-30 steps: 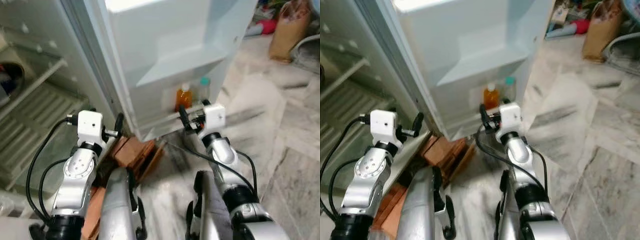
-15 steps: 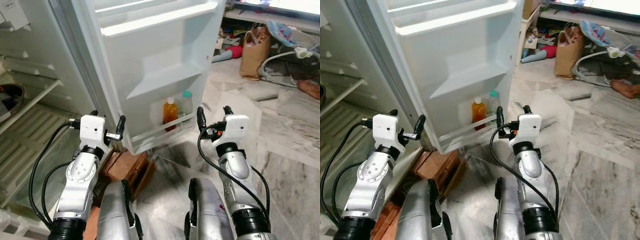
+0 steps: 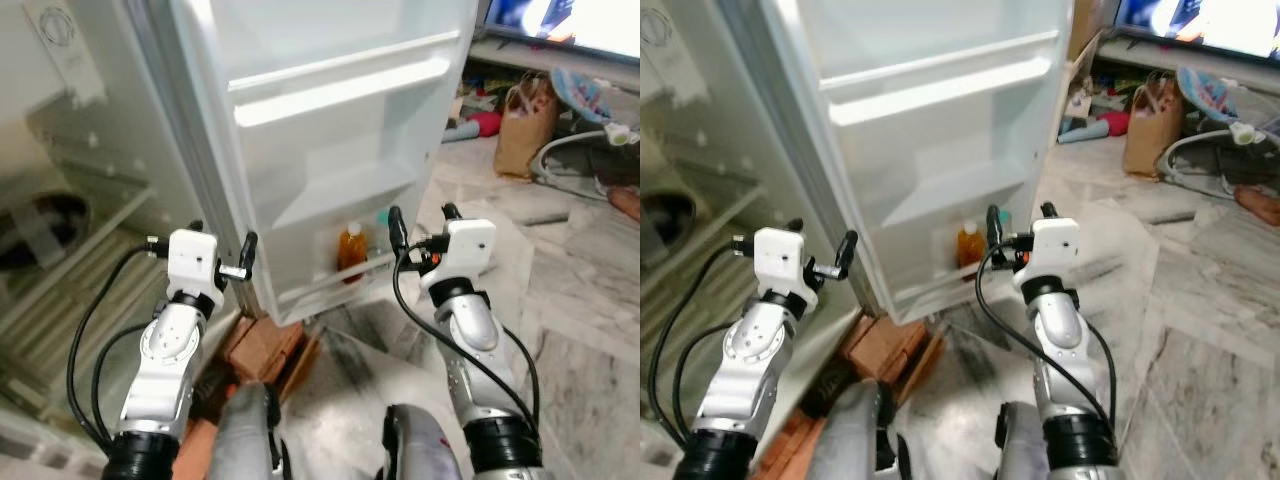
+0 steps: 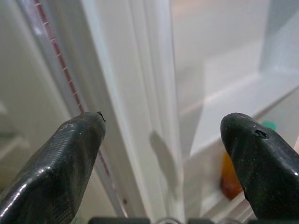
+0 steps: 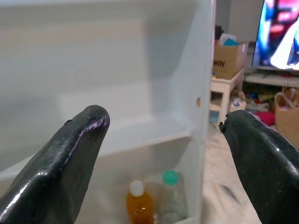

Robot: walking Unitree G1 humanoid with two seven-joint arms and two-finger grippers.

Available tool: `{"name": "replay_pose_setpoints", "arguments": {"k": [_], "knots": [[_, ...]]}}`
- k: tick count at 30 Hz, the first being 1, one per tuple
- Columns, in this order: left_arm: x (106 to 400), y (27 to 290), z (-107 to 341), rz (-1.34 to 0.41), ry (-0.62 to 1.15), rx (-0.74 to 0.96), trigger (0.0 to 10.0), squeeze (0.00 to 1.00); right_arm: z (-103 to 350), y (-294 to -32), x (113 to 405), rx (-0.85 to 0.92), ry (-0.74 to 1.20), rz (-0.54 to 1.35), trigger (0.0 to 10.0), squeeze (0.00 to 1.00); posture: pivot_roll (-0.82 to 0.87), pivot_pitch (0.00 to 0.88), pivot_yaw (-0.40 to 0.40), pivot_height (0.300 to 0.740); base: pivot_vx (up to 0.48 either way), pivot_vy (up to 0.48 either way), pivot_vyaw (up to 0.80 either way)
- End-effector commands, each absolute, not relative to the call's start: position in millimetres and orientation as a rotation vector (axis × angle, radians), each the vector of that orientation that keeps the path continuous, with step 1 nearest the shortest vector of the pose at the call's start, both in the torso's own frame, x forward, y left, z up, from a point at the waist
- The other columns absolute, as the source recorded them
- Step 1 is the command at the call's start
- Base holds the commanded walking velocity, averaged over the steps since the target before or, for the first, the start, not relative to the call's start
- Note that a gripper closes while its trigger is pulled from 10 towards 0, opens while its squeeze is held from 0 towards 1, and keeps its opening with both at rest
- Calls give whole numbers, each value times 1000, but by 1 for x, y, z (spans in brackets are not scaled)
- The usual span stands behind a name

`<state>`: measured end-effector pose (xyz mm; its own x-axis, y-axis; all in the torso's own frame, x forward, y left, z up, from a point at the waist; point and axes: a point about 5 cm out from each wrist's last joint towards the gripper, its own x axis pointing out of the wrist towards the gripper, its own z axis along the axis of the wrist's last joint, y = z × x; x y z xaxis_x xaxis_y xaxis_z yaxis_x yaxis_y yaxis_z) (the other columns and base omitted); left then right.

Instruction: Restocking fridge

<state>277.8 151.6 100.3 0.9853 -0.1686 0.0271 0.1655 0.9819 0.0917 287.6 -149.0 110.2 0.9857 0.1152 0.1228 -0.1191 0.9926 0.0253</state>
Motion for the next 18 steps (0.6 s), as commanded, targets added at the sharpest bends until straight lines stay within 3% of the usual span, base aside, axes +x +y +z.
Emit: {"name": "replay_pose_setpoints", "arguments": {"k": [1, 18], "knots": [[277, 156, 103, -154, -46, 102, 10000, 0, 118, -146, 288, 33, -143, 122, 10000, 0, -90, 20, 35, 740, 0, 0, 0], [276, 159, 98, -103, -4, 116, 10000, 0, 113, -145, 285, 26, -111, 135, 10000, 0, -86, 39, 24, 740, 0, 0, 0]]}}
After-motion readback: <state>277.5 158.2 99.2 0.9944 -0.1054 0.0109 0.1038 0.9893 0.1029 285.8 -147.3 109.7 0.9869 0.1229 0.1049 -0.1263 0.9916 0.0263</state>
